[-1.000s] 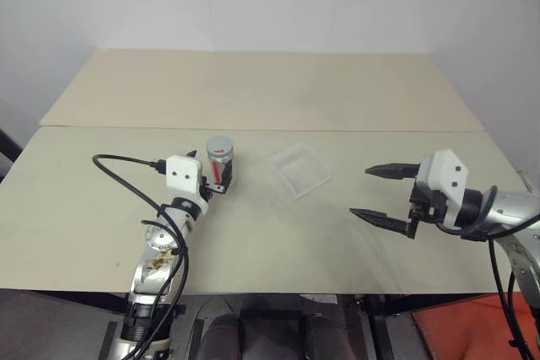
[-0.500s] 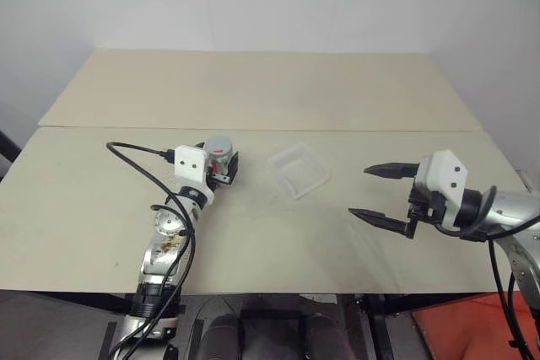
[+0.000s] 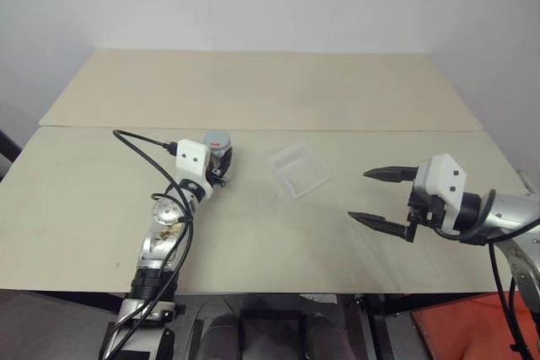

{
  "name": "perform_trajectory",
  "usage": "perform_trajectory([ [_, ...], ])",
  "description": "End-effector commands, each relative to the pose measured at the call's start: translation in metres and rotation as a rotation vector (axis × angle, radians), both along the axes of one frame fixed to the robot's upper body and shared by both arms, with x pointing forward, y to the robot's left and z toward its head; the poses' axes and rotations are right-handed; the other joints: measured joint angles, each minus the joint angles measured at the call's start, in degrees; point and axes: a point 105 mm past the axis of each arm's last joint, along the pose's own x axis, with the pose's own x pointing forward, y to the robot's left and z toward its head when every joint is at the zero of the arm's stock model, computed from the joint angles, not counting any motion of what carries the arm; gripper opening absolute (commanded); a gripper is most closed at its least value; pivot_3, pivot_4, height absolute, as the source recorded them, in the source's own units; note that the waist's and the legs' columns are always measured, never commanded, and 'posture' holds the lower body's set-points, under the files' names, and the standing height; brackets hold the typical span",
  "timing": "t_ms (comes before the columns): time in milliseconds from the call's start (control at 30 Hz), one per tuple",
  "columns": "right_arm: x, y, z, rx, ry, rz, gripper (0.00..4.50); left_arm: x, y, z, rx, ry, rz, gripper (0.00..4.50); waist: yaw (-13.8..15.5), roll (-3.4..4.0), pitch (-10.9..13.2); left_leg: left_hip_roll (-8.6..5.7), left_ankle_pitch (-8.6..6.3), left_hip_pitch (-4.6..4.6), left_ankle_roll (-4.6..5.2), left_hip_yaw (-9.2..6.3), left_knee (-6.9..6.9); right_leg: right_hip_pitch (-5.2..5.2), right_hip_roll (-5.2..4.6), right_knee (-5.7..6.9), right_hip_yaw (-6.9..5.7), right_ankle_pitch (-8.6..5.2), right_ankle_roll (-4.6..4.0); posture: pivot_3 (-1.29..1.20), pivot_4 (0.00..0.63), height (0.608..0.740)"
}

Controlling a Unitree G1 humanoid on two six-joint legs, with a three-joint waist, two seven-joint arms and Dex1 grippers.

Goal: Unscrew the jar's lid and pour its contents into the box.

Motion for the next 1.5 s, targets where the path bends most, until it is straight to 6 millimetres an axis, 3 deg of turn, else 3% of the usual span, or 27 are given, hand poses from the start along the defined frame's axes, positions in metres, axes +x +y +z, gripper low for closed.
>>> perform_trajectory([
  [33, 0.000, 0.001, 0.018, 0.037, -0.083, 0.004, 4.50, -0.009, 0.001, 0.033, -0.035, -0.078, -0.127, 2.03, -0.1, 0.00, 0.0, 0.00, 0.00, 0.00, 0.00, 0.00, -0.01, -0.01, 0.00, 0.00, 0.00, 0.00, 0.00, 0.00, 0.150, 0.740],
  [267, 0.015, 0.017, 0.043, 0.247, -0.098, 0.015, 4.50, -0.043, 0.015, 0.048, 0.061, 0.006, -0.451, 2.03, -1.3, 0.01, 0.0, 0.06, 0.00, 0.08, -0.01, 0.00, -0.05, -0.02, 0.03, 0.10, 0.00, -0.01, -0.01, 0.00, 0.150, 0.740],
  [467, 0.019, 0.055, 0.058, 0.338, -0.089, 0.095, 4.50, -0.071, -0.011, 0.072, 0.080, 0.021, -0.812, 2.03, -1.1, 0.01, 0.0, 0.03, 0.00, -0.07, -0.01, -0.02, 0.00, -0.07, -0.02, 0.05, -0.05, -0.01, -0.01, 0.00, 0.150, 0.740],
  [600, 0.020, 0.075, 0.062, 0.373, -0.048, 0.167, 4.50, -0.069, -0.026, 0.074, 0.089, -0.005, -0.874, 2.03, -1.0, 0.01, 0.0, 0.05, 0.01, -0.02, -0.02, -0.06, -0.01, -0.04, 0.01, 0.08, -0.09, -0.01, -0.01, 0.00, 0.150, 0.740],
  [767, 0.024, 0.099, 0.063, 0.380, 0.009, 0.233, 4.50, -0.072, -0.038, 0.063, 0.132, 0.002, -0.978, 2.03, -1.3, 0.02, 0.0, 0.05, 0.01, -0.08, -0.01, -0.05, -0.01, -0.10, 0.02, 0.05, -0.08, -0.01, -0.02, 0.00, 0.150, 0.740],
  [1300, 0.024, 0.127, 0.058, 0.370, 0.056, 0.230, 4.50, -0.064, -0.078, 0.059, 0.196, -0.042, -1.108, 2.03, -1.3, 0.02, 0.0, 0.04, 0.02, -0.13, 0.00, -0.08, 0.01, -0.13, 0.02, 0.08, -0.10, -0.01, -0.02, 0.00, 0.150, 0.740],
  [1500, 0.027, 0.132, 0.057, 0.358, 0.065, 0.233, 4.50, -0.068, -0.083, 0.058, 0.193, -0.047, -1.140, 2.03, -1.3, 0.02, 0.0, 0.05, 0.02, -0.17, 0.00, -0.09, 0.01, -0.17, 0.02, 0.09, -0.10, -0.01, -0.02, 0.00, 0.150, 0.740],
])
